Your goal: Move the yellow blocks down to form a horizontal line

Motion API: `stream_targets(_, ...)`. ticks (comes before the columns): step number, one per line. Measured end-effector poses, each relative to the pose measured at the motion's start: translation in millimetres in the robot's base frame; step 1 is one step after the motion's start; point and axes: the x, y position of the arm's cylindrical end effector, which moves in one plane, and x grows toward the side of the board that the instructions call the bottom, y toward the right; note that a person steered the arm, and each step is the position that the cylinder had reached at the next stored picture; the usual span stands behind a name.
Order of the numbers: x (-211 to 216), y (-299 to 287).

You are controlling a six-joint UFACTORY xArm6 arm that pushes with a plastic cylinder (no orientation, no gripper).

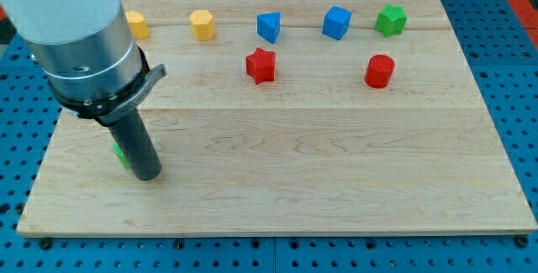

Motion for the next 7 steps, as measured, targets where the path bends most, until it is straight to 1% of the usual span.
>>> stream_targets(1,-28.1,-24.5)
stream_targets(2,-68.6,-44.3)
stream_targets(3,-96.2,-50.4)
stream_targets(4,-143.4,3.9)
stream_targets(5,-204.2,40.2)
stream_targets(6,-215.9,120.6)
stream_targets(7,-253.0,121.7)
